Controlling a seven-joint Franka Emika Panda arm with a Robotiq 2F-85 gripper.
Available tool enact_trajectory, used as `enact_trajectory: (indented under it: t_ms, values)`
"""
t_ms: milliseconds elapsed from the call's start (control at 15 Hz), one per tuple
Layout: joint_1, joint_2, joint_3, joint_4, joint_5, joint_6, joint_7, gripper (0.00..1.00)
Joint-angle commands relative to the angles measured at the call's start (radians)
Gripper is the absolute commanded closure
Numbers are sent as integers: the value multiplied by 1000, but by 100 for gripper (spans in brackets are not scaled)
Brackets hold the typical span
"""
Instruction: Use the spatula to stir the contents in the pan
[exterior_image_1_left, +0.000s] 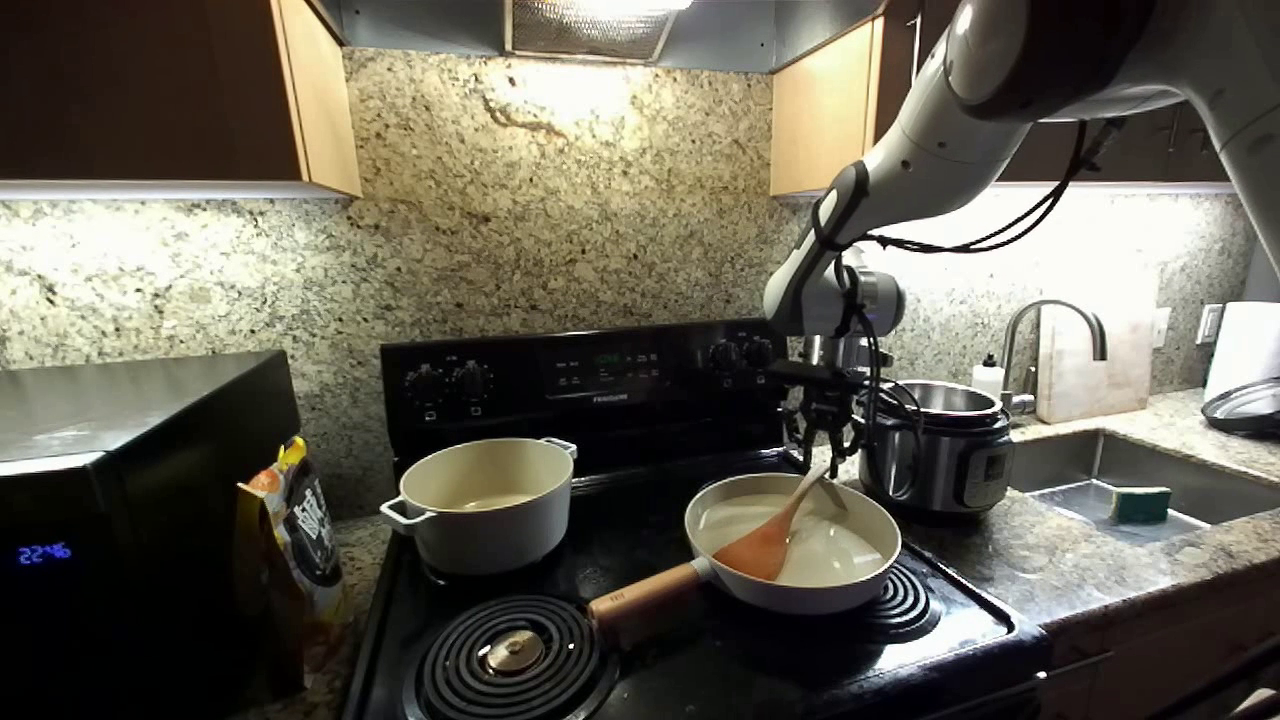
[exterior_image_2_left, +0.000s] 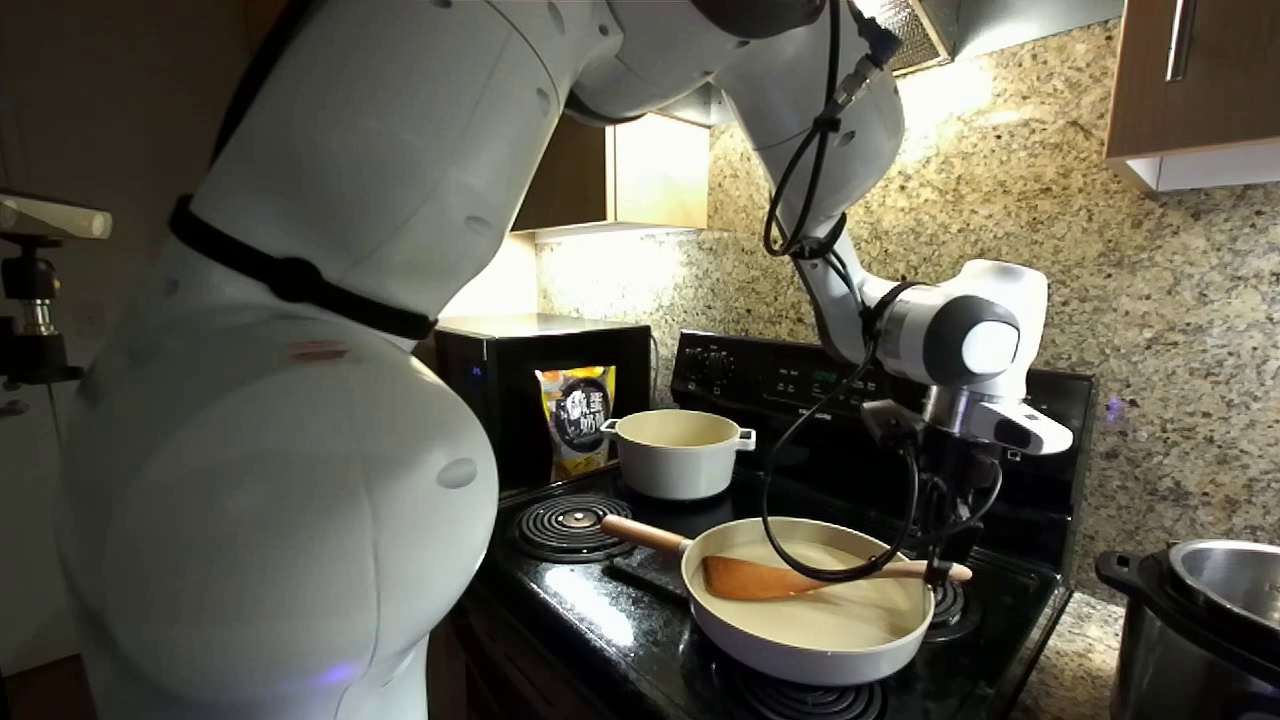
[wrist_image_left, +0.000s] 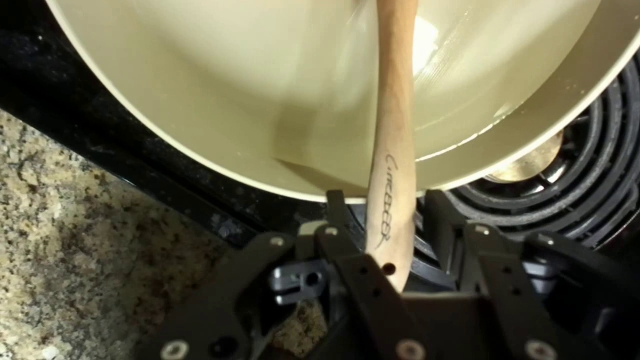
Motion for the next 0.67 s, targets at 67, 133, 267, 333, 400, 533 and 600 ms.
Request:
enact_trajectory:
  t_ms: [67, 133, 267, 333, 400, 533, 600]
  values:
    - [-5, 20, -1, 29, -8, -25, 37, 91]
    - [-6, 21, -2, 30, -7, -23, 37, 93]
    - [-10, 6, 0, 17, 3, -8, 31, 88]
    - [-9, -11, -3, 1, 3, 3, 31, 88]
    - [-8, -26, -5, -12, 3, 14, 29, 88]
    - [2, -74, -16, -56, -6, 54, 35, 88]
    - [6, -97, -19, -77, -9, 77, 35, 88]
